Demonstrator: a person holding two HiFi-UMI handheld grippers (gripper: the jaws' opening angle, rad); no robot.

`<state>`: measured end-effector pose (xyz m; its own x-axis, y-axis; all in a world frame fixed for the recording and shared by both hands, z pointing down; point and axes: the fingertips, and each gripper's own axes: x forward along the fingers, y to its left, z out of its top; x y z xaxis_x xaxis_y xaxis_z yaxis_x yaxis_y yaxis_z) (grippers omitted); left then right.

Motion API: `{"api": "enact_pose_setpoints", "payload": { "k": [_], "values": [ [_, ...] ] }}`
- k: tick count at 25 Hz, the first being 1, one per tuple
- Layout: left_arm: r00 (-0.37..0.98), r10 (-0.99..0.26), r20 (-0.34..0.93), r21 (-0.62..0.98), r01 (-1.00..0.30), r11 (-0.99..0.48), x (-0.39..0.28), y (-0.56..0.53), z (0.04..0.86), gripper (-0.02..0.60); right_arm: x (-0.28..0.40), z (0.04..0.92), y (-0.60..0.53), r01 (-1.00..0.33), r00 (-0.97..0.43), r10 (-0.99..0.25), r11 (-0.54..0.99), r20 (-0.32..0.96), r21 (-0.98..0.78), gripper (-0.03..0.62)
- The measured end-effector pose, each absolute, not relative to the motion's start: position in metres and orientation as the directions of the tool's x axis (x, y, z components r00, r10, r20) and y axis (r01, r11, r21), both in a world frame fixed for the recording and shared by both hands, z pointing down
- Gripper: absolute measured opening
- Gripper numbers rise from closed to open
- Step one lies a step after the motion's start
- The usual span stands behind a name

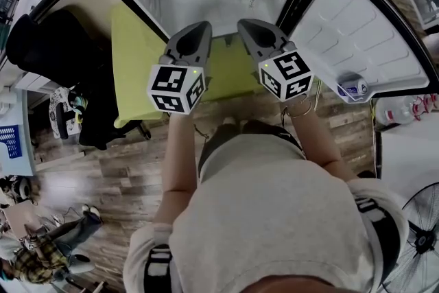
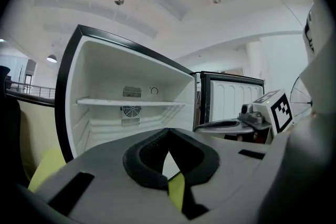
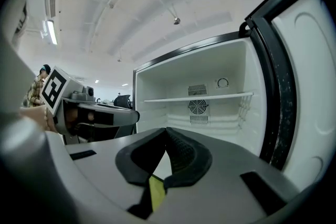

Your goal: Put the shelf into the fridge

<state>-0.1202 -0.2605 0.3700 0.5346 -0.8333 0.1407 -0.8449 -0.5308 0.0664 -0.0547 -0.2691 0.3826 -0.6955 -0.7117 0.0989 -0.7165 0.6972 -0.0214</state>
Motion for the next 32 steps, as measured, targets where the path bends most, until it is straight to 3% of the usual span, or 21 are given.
{"api": "enact_pose_setpoints", "payload": {
  "k": [9, 18, 32],
  "values": [
    [0.551, -0.808, 0.209, 0.149, -0.835, -0.53, -0.103, -0.247, 0.409, 0.012, -0.051, 0.402, -0.262, -0.717, -0.696, -0.705, 0.694, 0.135, -0.07, 0.011],
    [0.551, -0.792, 0.264, 0.121, -0.833, -0.539, -0.096, -0.241, 0.426, 0.012, -0.063, 0.413, -0.255, -0.694, -0.717, -0.676, 0.715, 0.167, -0.085, 0.011],
    [0.568, -0.778, 0.267, 0.148, -0.822, -0.55, -0.098, -0.235, 0.43, 0.011, -0.065, 0.424, -0.251, -0.694, -0.716, -0.671, 0.715, 0.194, -0.089, 0.011]
  ]
}}
